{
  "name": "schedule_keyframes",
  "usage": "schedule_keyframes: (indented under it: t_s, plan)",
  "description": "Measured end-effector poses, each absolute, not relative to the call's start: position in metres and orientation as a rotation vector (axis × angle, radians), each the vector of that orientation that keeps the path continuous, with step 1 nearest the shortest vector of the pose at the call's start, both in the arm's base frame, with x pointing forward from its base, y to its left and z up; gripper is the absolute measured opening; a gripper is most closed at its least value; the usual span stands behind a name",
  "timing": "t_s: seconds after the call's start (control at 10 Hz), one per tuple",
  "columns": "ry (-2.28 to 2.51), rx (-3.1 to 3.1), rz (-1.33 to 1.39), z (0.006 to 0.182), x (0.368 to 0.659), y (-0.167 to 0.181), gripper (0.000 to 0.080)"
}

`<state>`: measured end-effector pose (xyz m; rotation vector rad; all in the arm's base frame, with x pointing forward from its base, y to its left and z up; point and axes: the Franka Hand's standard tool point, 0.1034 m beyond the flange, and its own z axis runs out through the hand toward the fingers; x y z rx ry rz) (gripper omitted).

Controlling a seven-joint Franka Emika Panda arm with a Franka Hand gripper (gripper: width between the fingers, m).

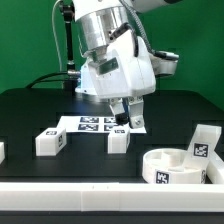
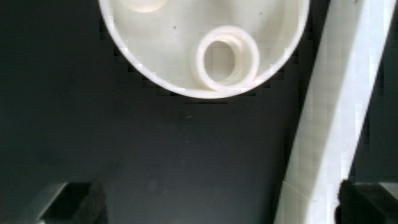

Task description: Assemble stool

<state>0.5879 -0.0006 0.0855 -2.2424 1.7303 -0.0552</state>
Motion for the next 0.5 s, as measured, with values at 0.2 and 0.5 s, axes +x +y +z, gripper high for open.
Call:
schedule_keyframes:
  t_s: [0.2, 0.5]
  plan:
    - [1.426, -2.530, -0.097, 0.0840, 0.5863, 0.0015, 0.0648]
    - [0.955, -2.828, -0.136, 0.0795, 0.5840, 0.0035, 0.0648]
